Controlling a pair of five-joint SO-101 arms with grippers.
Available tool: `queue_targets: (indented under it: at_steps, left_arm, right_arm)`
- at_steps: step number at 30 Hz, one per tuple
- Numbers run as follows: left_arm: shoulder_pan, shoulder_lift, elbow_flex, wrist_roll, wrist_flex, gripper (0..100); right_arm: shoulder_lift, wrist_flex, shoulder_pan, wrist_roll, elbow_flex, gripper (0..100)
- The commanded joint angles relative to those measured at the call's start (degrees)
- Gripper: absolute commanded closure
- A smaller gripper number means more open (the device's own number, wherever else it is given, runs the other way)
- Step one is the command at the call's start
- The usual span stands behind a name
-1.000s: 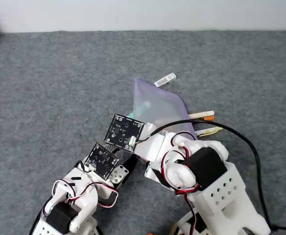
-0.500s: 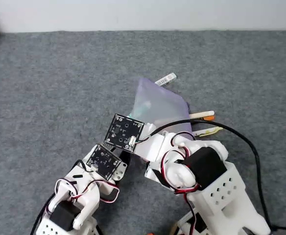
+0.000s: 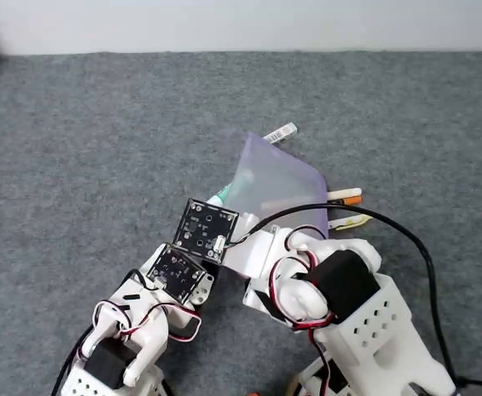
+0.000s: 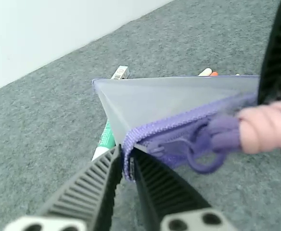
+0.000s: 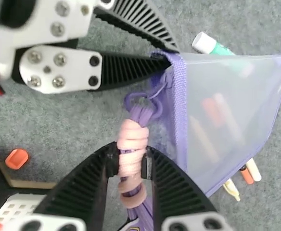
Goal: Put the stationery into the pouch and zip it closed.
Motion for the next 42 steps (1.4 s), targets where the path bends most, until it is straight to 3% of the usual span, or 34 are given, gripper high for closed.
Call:
queue_targets:
  at_steps: [1, 13, 21, 34, 42]
  left_arm:
    - [-0.35, -0.26, -0.22, -0.35, -0.53, 99]
    - [-0.97, -0.35, -0.48, -0.26, 4.57, 99]
    - [-7.82, -0.35, -0.48, -0.35, 4.48, 99]
    - [-8.44, -0.44, -0.48, -0.35, 4.40, 99]
    - [-5.98, -0.62, -0.57, -0.18, 4.04, 98]
  right_arm:
    - [-2.15, 2.77, -0.75, -0.44, -4.31, 99.0]
    - [-12.88, 3.12, 9.01, -0.18, -0.09, 99.0]
    - [-20.09, 3.12, 16.04, 0.00, 5.63, 99.0]
    - [-27.82, 3.12, 32.75, 7.91, 9.93, 99.0]
    - [-30.11, 2.68, 33.89, 7.91, 6.95, 99.0]
